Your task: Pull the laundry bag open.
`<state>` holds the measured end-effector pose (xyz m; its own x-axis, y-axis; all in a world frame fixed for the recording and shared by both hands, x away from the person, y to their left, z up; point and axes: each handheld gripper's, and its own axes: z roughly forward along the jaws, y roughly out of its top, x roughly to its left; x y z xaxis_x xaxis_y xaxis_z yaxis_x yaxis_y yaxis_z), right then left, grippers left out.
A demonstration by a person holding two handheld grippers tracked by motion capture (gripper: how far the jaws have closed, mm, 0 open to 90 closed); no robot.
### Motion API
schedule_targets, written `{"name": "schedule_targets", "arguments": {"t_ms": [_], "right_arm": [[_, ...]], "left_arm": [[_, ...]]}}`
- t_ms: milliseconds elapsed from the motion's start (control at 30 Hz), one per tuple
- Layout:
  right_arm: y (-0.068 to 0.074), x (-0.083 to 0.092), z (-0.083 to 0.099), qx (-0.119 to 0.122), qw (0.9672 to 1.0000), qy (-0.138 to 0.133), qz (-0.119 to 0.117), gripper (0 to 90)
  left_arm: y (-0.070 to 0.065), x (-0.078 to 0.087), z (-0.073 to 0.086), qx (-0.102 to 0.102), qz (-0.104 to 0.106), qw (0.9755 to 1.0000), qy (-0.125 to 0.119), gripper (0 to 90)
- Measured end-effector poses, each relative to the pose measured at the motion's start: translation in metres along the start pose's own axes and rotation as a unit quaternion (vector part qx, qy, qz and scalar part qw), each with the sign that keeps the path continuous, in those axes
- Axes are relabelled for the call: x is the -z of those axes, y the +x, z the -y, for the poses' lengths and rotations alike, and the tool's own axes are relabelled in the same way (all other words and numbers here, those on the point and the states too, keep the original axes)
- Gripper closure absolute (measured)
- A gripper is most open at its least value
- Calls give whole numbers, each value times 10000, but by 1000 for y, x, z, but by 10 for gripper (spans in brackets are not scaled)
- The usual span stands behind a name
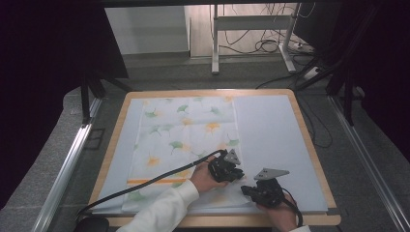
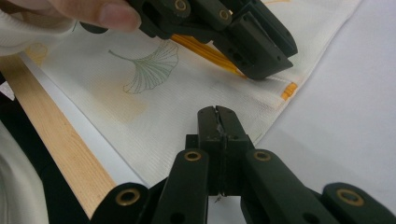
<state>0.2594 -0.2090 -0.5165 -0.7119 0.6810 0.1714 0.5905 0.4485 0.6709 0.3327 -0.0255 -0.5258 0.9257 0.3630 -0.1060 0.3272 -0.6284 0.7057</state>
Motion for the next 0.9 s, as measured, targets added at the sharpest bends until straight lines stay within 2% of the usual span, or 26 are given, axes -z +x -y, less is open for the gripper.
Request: {"name": "schedule_targets", "arguments": {"t_ms": [167,433,600,767,900], "right_arm": [[0,-4,-2,75,9999,27,65,893],[1,-5,-4,79,9999,49,81,893],[-1,-13,-9,163,9995,136,227,894],[-6,-16,-9,-159,9996,154,193,897],[-6,-16,-9,-184,9995,175,187,898]], "left_arm": [[1,-1,-1,141,35,9999,69,827],[-3,-1,-2,14,-72,9999,110,841],[-3,0,-1,26,-106,9999,120,848],[-3,2,0,37,-118,9998,130,849],[-1,4,2,24,-105,9998,172,849]]}}
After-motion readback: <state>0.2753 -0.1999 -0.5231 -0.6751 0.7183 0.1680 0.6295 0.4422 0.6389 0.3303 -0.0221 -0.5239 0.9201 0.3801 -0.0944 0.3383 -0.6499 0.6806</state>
